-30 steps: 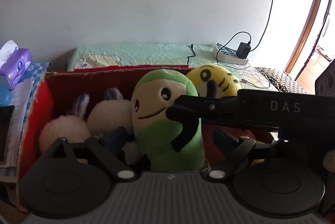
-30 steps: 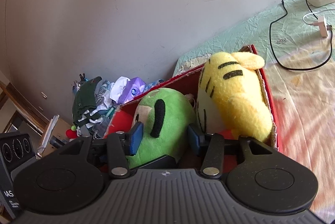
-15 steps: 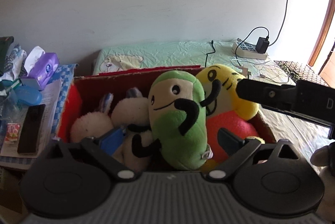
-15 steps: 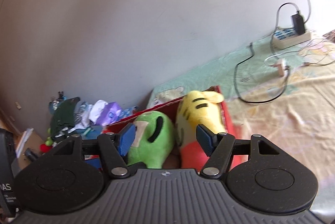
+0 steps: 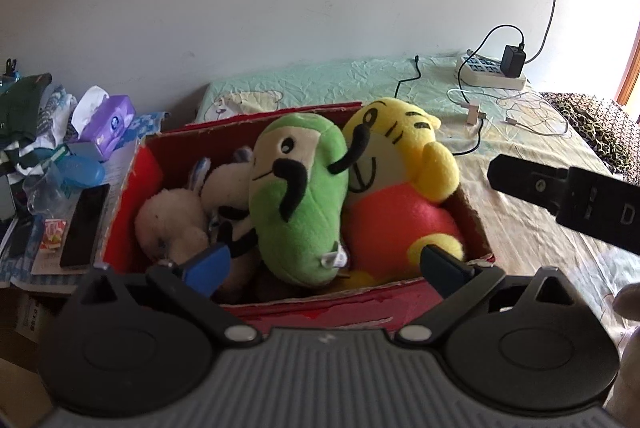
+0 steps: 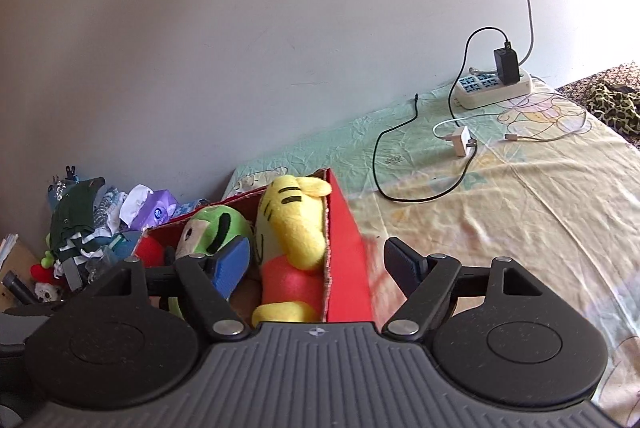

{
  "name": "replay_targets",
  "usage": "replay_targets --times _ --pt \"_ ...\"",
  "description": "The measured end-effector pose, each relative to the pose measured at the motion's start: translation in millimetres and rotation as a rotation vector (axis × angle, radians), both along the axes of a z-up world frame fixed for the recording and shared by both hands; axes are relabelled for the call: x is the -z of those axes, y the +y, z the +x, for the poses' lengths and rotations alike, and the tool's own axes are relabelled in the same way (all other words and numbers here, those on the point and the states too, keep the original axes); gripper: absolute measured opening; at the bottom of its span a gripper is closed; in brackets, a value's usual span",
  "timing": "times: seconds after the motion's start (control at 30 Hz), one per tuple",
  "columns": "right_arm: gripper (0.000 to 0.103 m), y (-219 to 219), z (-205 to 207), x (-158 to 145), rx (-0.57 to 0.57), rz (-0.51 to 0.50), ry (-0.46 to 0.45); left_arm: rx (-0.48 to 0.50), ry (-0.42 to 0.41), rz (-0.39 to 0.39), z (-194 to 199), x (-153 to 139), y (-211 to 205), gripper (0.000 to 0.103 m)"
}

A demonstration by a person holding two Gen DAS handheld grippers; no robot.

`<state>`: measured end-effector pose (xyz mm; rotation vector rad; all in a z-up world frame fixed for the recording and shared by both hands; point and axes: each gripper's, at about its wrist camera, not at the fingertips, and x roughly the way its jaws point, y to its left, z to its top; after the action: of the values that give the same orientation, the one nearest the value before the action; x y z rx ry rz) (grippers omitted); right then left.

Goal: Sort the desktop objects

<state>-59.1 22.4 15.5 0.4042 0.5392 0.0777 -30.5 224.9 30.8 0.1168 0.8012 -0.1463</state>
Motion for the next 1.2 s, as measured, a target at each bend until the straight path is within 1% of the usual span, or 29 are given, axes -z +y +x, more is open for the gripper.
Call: replay_targets --times 0.1,0.3,0.43,0.6,0.73,0.97,1.1,1.17,1.2 --pt "0.079 -14.1 -7.6 -1.5 0.016 -0.04 0.016 -0.02 0.016 0.027 -5.5 -0.9 -21.0 0.1" --pt "0.08 -44.3 -26.5 0.0 0.042 -0.111 0.036 -0.016 0.035 0.012 -21.6 2.7 -61.3 0.101" --pt "0.081 -62.3 -34.1 2.6 0.049 -0.144 0.061 -0.035 0.047 0.021 -31.6 7.7 -86.0 0.101" --pt "0.081 -79.3 -38.7 8.7 0.035 -0.208 0.092 -0.088 0.08 0.018 -38.8 15.9 -105.4 0.101" --pt "0.081 -86.6 -41.4 16.7 0.009 -0.237 0.133 -0.122 0.119 0.023 -43.8 24.3 -112.7 0.101" --pt "0.081 -82.3 -38.1 27.8 -0.01 -0.288 0.187 -0.167 0.142 0.037 -52.9 32.9 -111.8 0.101" --pt "0.081 -77.6 -35.9 26.1 -0.011 -0.271 0.2 -0.193 0.142 0.045 -49.4 29.8 -102.0 0.101" --pt "0.084 -73.9 -33.3 24.2 -0.001 -0.259 0.21 -0.192 0.147 0.039 -46.8 28.3 -95.7 0.101" --pt "0.087 -71.1 -31.8 23.1 0.005 -0.255 0.213 -0.188 0.151 0.037 -44.9 27.6 -91.5 0.101"
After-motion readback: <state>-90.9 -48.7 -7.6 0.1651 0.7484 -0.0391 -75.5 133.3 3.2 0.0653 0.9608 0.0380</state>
